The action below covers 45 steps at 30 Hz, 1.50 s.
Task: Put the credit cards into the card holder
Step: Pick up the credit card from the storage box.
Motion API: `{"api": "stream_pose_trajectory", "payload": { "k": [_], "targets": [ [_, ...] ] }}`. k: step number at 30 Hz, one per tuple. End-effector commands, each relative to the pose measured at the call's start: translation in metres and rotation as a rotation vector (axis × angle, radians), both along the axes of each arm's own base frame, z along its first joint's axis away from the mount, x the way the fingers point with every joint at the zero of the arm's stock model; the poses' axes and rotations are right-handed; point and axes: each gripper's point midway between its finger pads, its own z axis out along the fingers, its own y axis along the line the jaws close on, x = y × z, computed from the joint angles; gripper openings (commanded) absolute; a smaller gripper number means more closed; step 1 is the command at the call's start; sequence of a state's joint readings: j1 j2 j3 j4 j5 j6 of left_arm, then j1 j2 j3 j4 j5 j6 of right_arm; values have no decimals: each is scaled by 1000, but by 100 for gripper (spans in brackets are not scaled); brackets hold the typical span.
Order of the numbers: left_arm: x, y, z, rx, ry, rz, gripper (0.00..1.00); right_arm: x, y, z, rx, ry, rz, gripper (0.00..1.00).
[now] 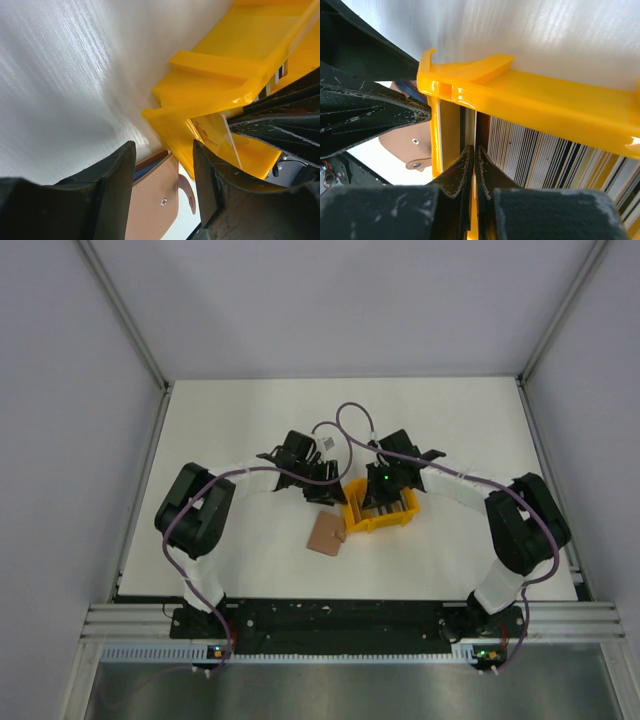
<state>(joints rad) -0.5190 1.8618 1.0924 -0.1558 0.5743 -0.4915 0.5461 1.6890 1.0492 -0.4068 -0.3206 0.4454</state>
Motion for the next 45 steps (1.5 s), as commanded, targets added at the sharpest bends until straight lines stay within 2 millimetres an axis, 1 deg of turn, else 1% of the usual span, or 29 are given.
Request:
{"api": "stream_pose_trajectory", "payload": {
  "k": [1, 4, 7, 9, 11, 13, 15, 19, 21, 26, 30, 32, 35, 37, 40, 45],
  "targets": [
    [13, -1, 20, -20, -93, 23, 55, 29, -12, 35, -20, -139, -49, 0],
    [15, 4, 26, -21, -106, 41, 58, 29, -22, 39, -1, -134, -48, 0],
    [17, 7, 31, -21, -123, 53, 59, 31, -26, 48, 19, -156, -42, 0],
    [17, 7, 33, -25, -126, 52, 59, 29, -22, 52, 57, -143, -15, 0],
    [18, 7, 33, -27, -128, 52, 59, 27, -19, 50, 72, -122, -5, 0],
    [17, 7, 32, -28, -122, 52, 59, 22, -11, 48, 113, -88, 21, 0],
    [17, 8, 32, -29, -123, 52, 59, 23, -7, 48, 135, -76, 11, 0],
    [16, 9, 31, -23, -122, 58, 59, 27, -1, 61, 177, -92, -5, 0],
    [15, 10, 29, -20, -121, 60, 59, 25, 3, 65, 205, -85, 0, 0],
    [15, 10, 29, -23, -119, 64, 59, 23, 11, 60, 223, -58, 9, 0],
    [15, 11, 29, -20, -119, 66, 59, 19, 20, 61, 234, -52, 23, 0],
    [15, 11, 28, -21, -116, 66, 59, 18, 22, 56, 224, -44, 25, 0],
    [15, 12, 27, -16, -117, 67, 59, 19, 17, 44, 176, -36, 6, 0],
    [14, 13, 27, -13, -116, 68, 59, 21, 11, 42, 141, -55, -10, 0],
    [13, 14, 26, -9, -116, 67, 59, 25, 7, 50, 132, -87, -23, 0],
    [14, 15, 27, -4, -121, 76, 59, 31, 5, 70, 142, -149, -40, 0]
  ]
}}
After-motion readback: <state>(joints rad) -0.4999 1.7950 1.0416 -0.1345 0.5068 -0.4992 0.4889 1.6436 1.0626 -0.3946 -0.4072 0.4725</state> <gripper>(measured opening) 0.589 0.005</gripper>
